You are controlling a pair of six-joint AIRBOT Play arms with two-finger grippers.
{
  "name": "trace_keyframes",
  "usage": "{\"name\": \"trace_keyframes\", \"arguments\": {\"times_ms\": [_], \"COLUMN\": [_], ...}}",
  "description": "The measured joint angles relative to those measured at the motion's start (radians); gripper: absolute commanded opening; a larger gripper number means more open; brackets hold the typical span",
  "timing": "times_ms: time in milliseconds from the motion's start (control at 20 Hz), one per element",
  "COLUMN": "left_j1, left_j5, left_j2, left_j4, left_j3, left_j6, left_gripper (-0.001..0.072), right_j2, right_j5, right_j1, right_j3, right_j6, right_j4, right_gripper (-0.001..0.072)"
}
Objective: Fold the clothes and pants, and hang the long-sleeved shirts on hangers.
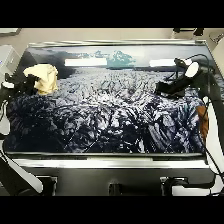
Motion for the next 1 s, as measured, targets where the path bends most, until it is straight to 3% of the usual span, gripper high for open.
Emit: {"name": "trace_keyframes", "arguments": {"times_ms": [50,100,250,400,650,800,1000], "left_j1": [-0.005,-0.008,-0.018,-0.051,-0.181,-0.309,-0.545], "left_j5": [0.011,0.013,-0.038,-0.090,-0.189,-0.238,-0.306], "left_j2": [-0.005,-0.008,0.005,0.107,0.475,0.705,0.891], "left_j4": [-0.011,-0.017,-0.026,-0.021,0.047,0.069,0.163], "left_j3": [0.000,0.000,-0.001,-0.001,-0.001,0.000,0.000], "left_j6": [0.000,0.001,0.039,0.204,0.484,0.518,0.406], "left_gripper": [0.0174,0.0021,0.0017,0.0017,0.0017,0.0017,0.0018], "right_j2": [0.000,0.000,0.006,0.032,0.130,0.222,0.344], "right_j5": [0.015,0.034,0.086,0.112,0.081,0.045,0.053], "right_j1": [0.000,0.000,0.000,0.000,0.000,0.000,0.000], "right_j3": [0.000,0.000,0.000,0.007,0.076,0.113,0.128], "right_j6": [0.000,0.002,0.004,-0.014,-0.043,-0.048,-0.049], "right_j4": [0.004,0.008,0.012,-0.007,-0.104,-0.128,-0.141], "right_gripper": [0.0670,0.0671,0.0670,0.0670,0.0670,0.0670,0.0670]}}
